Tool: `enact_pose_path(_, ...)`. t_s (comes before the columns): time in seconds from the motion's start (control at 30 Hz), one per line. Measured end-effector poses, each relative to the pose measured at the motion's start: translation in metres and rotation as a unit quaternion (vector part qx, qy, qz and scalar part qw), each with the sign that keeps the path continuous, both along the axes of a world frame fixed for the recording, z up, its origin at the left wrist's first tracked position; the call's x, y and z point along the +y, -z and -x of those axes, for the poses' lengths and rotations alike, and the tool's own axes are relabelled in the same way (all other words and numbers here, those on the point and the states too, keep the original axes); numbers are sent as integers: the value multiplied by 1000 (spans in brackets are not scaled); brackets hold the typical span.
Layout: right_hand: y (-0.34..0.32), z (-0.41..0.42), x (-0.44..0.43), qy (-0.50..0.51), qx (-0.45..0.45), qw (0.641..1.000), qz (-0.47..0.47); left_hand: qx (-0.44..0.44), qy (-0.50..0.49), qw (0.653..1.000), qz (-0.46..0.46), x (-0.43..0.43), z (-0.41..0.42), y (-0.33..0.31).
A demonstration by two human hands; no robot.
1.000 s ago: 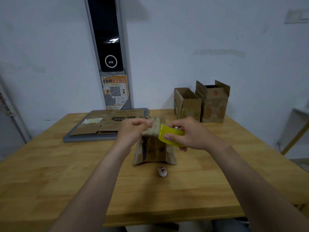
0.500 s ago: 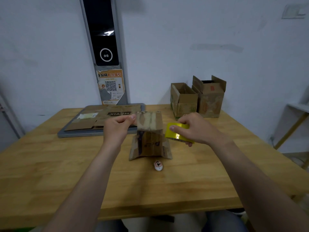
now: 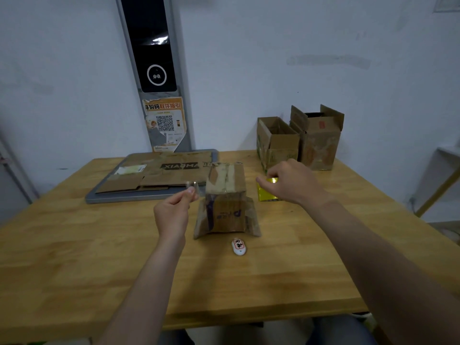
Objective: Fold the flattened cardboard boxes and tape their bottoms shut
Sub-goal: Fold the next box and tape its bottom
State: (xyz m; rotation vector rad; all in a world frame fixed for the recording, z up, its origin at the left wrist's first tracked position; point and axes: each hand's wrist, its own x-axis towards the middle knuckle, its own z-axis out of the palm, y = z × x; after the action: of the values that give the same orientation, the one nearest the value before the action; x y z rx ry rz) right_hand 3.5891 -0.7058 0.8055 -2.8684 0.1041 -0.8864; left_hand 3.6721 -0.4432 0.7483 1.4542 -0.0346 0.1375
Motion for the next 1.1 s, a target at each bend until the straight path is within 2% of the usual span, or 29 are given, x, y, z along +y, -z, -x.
enact_pose_path(0.4,27,-46,-8,19,62,998,-27,29,-28,999,-15,-16,-37,33)
enact_pose_path(0.63,41,-67,-7,-84,123,988,-39,16,-19,999,-34,-29,-53,46)
enact_pose_path(0.8,43,-78,-5,-100,131,980,-116,8,-39,998,-48,-36,-59,49)
enact_pose_path(1.1,46,-78,3,-91,117,975,-165,-77,-98,969,-212,-47,-46,53)
